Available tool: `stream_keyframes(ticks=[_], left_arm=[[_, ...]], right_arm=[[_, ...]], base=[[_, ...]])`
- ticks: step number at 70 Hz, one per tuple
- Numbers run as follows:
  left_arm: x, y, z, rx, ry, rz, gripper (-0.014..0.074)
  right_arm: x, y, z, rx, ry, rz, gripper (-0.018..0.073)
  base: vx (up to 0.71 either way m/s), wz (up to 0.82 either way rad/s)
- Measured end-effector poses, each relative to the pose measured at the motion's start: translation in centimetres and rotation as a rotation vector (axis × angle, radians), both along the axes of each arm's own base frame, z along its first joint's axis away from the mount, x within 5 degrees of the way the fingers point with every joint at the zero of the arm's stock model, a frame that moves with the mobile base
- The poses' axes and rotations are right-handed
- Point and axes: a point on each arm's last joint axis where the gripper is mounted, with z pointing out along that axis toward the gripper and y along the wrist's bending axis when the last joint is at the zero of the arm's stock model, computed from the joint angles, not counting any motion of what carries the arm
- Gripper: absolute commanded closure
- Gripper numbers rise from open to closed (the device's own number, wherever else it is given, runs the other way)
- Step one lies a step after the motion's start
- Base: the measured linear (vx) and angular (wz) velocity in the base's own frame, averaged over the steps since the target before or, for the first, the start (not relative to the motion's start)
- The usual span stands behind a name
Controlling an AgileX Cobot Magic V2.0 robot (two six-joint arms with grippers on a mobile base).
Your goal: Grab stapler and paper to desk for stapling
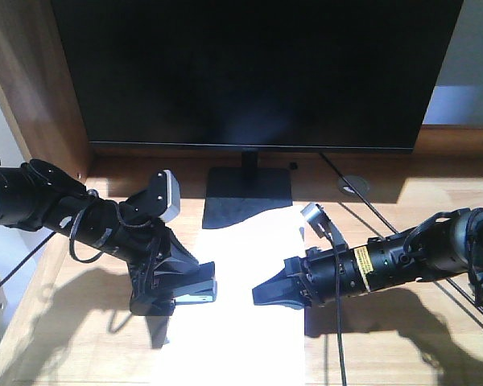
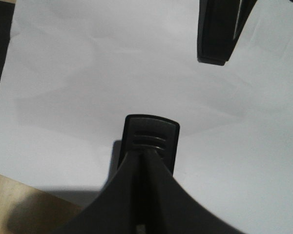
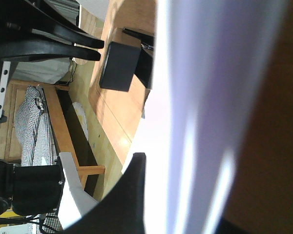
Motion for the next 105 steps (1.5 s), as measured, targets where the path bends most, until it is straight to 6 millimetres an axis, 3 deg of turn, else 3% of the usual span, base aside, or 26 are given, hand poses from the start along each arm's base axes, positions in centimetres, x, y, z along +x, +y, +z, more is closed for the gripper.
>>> stream_keyframes(ticks=[53,105], left_arm=[[0.2,-0.2,0.0,-0.025,-0.050,-0.026,0.0603],[0.6,-0.9,-3.9,-0.091,0.098,-0.039,0.0603]], right_arm=[[0.0,0.0,0.0,-0.001,0.000,0.000,0.0562],[0.0,0.0,-0.1,-0.006,-0.002,-0.004,0.0562]], base=[[0.00,0.00],[0.00,0.00]])
